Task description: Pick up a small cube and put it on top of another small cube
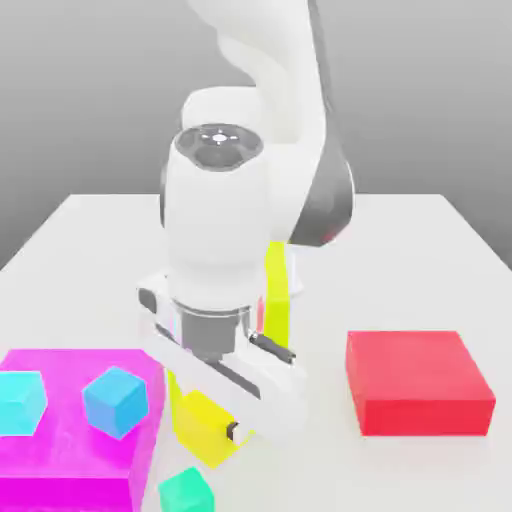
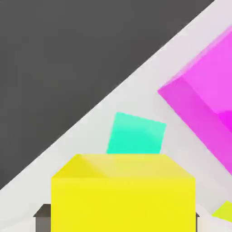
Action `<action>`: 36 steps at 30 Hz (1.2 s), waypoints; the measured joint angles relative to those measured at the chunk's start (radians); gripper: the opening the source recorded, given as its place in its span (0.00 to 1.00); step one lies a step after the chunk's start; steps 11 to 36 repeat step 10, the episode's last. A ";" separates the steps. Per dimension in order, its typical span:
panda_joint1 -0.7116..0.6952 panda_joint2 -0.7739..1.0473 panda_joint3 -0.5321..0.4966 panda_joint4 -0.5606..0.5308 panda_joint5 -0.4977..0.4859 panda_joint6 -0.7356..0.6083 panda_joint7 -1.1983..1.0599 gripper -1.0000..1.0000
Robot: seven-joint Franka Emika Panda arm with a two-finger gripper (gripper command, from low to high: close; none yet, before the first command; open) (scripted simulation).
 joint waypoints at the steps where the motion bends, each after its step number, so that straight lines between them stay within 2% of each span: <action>1: -0.049 -0.016 -0.023 0.009 0.012 -0.024 -0.033 0.00; 4: -0.209 -0.034 -0.091 0.064 0.074 -0.094 -0.130 0.00; 6: -0.227 0.014 -0.096 0.069 0.095 -0.051 -0.157 0.00; 7: -0.229 0.033 -0.096 0.066 0.099 -0.028 -0.163 1.00; 36: -0.229 0.033 -0.096 0.066 0.099 -0.028 -0.163 1.00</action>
